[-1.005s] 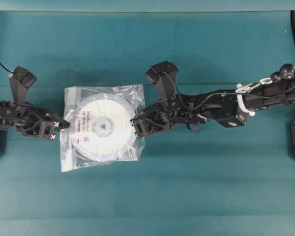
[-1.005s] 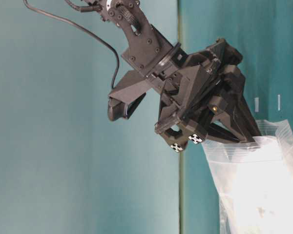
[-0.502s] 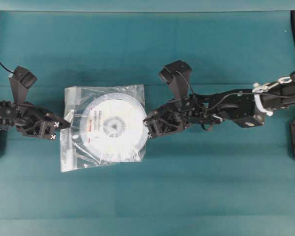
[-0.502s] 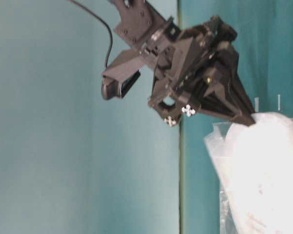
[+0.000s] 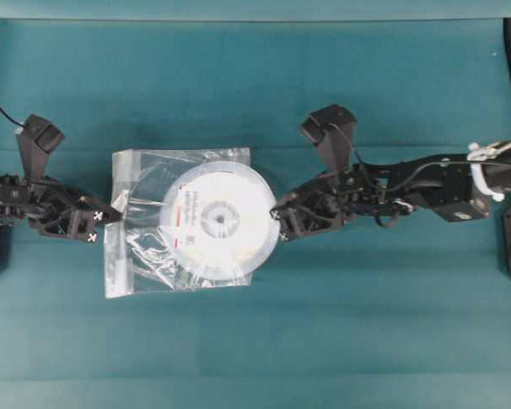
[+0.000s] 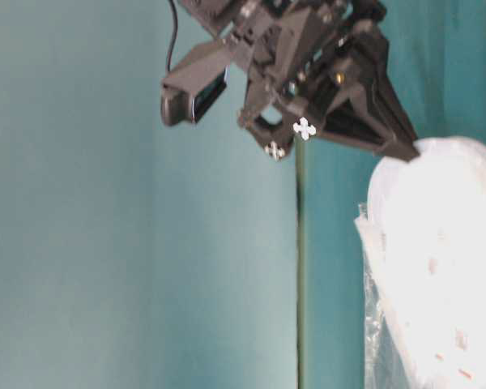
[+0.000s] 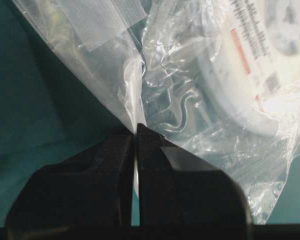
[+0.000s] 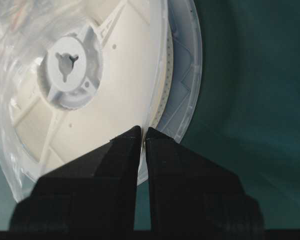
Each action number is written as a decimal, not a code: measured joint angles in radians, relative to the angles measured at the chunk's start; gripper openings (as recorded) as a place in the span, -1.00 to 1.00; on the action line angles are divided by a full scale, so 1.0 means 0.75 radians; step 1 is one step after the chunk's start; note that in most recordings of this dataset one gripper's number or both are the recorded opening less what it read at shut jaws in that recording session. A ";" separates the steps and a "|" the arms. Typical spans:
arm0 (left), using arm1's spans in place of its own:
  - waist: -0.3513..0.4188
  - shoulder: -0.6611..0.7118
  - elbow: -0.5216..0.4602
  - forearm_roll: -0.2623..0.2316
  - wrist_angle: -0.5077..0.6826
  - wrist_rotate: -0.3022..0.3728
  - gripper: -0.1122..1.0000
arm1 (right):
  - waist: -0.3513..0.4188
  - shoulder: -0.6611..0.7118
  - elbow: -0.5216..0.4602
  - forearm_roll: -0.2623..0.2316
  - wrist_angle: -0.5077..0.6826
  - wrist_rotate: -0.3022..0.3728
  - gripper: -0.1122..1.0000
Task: Take out the reel from the clear zip bag.
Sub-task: 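Pull the reel rightward out of the bag while left gripper holds bag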
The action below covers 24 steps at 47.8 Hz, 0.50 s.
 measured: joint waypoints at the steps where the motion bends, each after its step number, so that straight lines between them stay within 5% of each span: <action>1: -0.002 -0.002 0.000 0.002 0.000 0.000 -0.80 | 0.000 -0.006 0.010 0.000 0.000 0.004 -0.67; 24: 0.000 0.000 0.000 0.000 0.000 0.002 -0.80 | 0.006 -0.151 0.190 0.000 -0.033 0.049 -0.67</action>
